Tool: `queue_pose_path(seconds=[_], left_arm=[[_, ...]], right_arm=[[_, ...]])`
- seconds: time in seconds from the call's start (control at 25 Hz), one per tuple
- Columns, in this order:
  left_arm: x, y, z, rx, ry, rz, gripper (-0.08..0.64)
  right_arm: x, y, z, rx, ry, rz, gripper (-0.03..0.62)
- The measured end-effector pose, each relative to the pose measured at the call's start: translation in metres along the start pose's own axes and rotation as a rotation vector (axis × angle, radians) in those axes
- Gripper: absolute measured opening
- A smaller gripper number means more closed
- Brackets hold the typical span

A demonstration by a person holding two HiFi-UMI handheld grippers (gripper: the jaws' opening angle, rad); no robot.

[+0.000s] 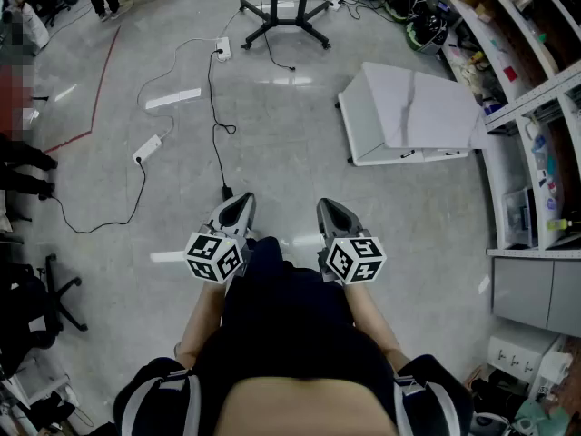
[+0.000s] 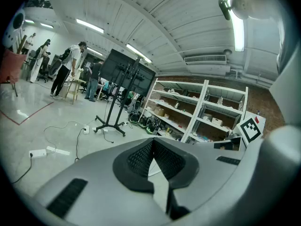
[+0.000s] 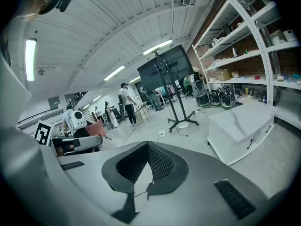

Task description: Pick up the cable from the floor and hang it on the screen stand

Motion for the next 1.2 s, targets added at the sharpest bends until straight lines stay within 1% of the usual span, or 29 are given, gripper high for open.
queue_pose_path(seconds=[0.12, 0.24, 0.36, 0.44, 0.52, 0.6, 0.68, 0.8, 0.92, 1.04, 1.2], left_arm=[[-0.017, -0.008, 0.002, 0.018, -0.015, 0.009, 0.008], [-0.036, -0.01, 0.008, 0.029, -0.015, 0.029, 0.008], [-0.046, -0.007, 0.01, 0.029, -0.015, 0.051, 0.008], [-0.047, -0.006, 0.014, 0.026, -0.014, 0.052, 0.008], [-0.047, -0.006, 0.02, 0.026, -0.018, 0.045, 0.008], [-0.045, -0.005, 0.031, 0.032, -0.025, 0.043, 0.008], [-0.043, -0.003, 0.046, 0.044, -0.038, 0.052, 0.008], [-0.035, 0.007, 0.08, 0.059, -0.064, 0.067, 0.008], [-0.02, 0.03, 0.128, 0.059, -0.077, 0.068, 0.008], [-0.005, 0.063, 0.186, 0.052, -0.092, 0.075, 0.008], [0.015, 0.104, 0.258, 0.071, -0.117, 0.085, 0.008]], right_arm=[[-0.013, -0.002, -0.018, -0.015, -0.019, 0.028, 0.023], [-0.027, 0.001, -0.033, -0.03, -0.025, 0.034, 0.023], [-0.032, 0.011, -0.037, -0.073, -0.013, 0.05, 0.025], [-0.033, 0.017, -0.032, -0.09, 0.007, 0.048, 0.026], [-0.036, 0.021, -0.026, -0.081, 0.017, 0.028, 0.026], [-0.042, 0.022, -0.017, -0.049, 0.013, 0.006, 0.026], [-0.05, 0.023, -0.008, -0.036, 0.008, 0.014, 0.026], [-0.07, 0.035, 0.01, -0.054, -0.006, 0.044, 0.026], [-0.095, 0.06, 0.041, -0.056, -0.028, 0.054, 0.026], [-0.119, 0.095, 0.08, -0.059, -0.036, 0.068, 0.026], [-0.146, 0.145, 0.132, -0.063, -0.052, 0.069, 0.026]])
Point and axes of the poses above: the fingertips, and each gripper's own axes: z forward along the fingers, x to its left, y out of its top, the point moved 3 cm from there along -z, backward along the fingers, and after that the axes turned 2 degrees about y, right-handed, at the moved point
